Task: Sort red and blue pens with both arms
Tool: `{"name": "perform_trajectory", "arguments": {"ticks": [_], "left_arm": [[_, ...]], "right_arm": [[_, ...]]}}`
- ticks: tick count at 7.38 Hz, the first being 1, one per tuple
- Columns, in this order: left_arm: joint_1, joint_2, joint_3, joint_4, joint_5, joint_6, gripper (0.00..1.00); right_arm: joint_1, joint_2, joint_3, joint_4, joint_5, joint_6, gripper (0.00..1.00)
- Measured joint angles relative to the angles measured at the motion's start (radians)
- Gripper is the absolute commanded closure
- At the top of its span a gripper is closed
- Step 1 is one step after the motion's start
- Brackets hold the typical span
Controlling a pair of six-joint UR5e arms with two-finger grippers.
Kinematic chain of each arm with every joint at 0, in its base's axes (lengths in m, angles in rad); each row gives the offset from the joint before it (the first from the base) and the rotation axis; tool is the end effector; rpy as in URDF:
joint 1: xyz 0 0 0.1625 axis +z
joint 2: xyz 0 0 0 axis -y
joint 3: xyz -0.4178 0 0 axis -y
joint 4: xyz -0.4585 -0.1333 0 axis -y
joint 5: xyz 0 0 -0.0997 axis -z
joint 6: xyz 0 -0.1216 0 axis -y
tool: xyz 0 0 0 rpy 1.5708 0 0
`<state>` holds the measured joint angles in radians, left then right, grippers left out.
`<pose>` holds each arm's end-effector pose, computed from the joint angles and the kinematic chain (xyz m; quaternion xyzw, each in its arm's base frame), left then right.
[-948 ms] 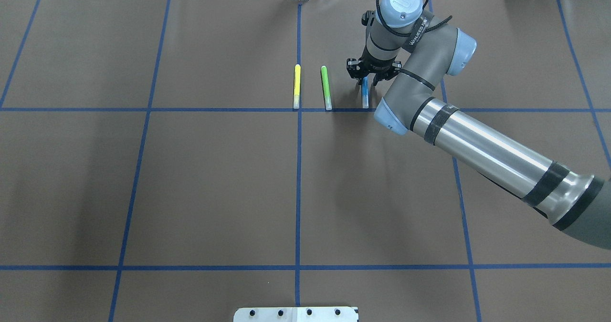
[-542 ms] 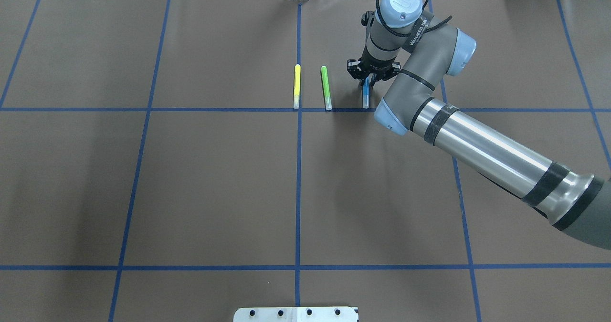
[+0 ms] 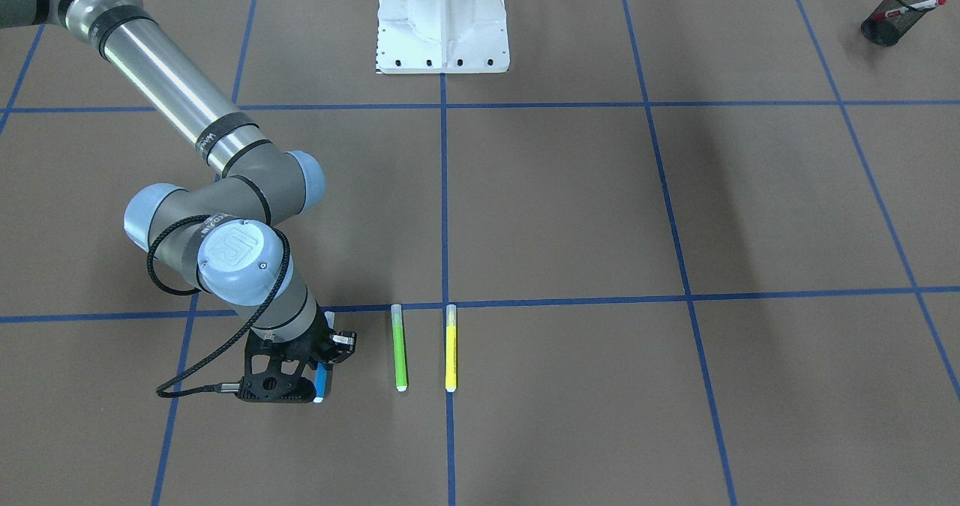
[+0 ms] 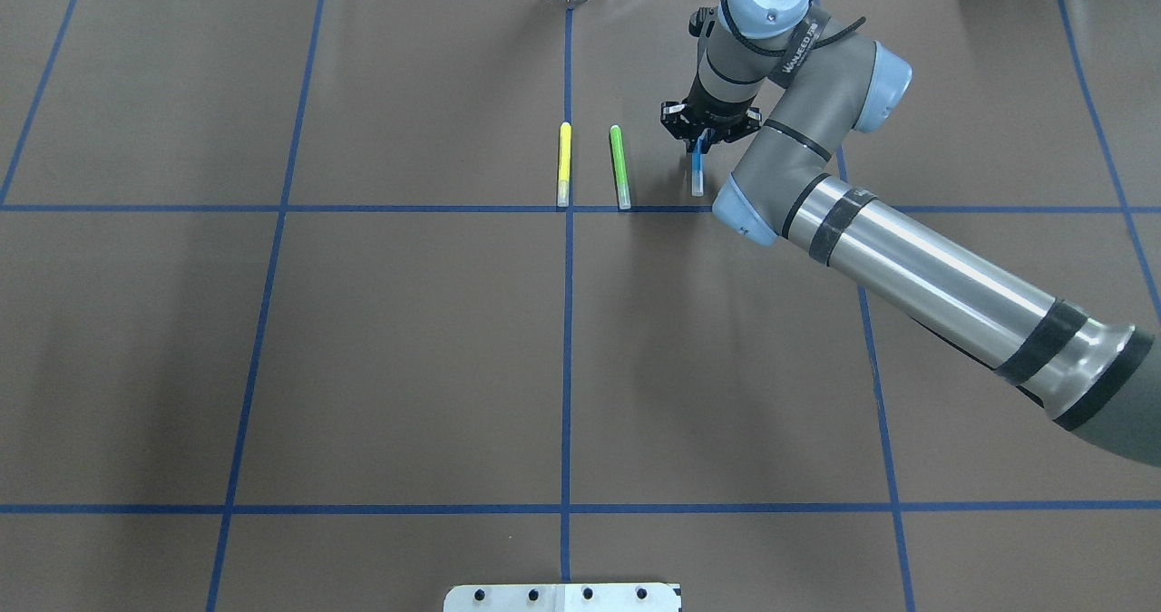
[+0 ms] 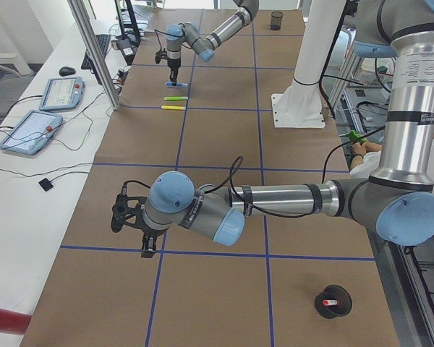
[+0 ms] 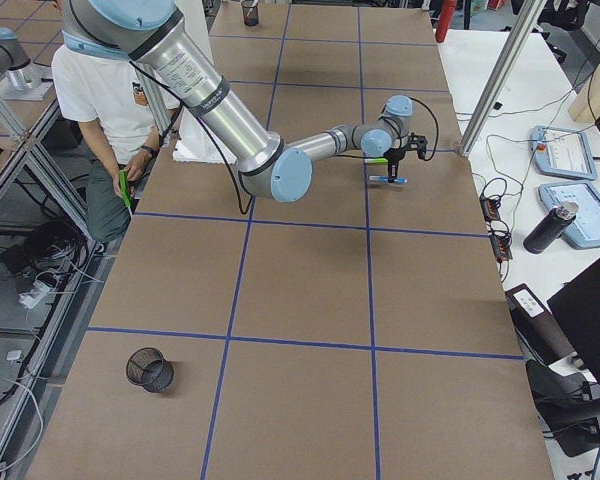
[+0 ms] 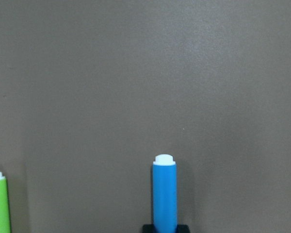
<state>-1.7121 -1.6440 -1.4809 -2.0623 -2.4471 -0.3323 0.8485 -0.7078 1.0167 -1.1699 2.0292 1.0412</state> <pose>-0.1258 -0.6015 0.6105 0.1727 0.4308 -0.1095 0.8790 -0.5360 -0.7285 0.3125 0.0507 -0.3967 0.0670 0.9141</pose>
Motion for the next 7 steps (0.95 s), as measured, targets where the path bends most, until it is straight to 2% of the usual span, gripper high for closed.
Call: {"name": "perform_trajectory", "arguments": {"ticks": [1, 2, 6, 7], "left_arm": [[0.032, -0.019, 0.002, 0.002, -0.012, -0.04, 0.08], [0.086, -0.046, 0.009, 0.006, -0.014, -0.077, 0.08], [0.311, -0.192, 0.104, 0.014, -0.015, -0.179, 0.08], [0.351, -0.213, 0.118, 0.017, -0.018, -0.192, 0.08]], "right_arm": [[0.039, -0.034, 0.059, -0.008, 0.02, 0.004, 1.0], [0.081, -0.111, 0.155, -0.016, 0.028, 0.004, 1.0], [0.24, -0.464, 0.496, -0.007, 0.029, -0.052, 1.0], [0.285, -0.583, 0.604, 0.006, 0.029, -0.064, 1.0]]}}
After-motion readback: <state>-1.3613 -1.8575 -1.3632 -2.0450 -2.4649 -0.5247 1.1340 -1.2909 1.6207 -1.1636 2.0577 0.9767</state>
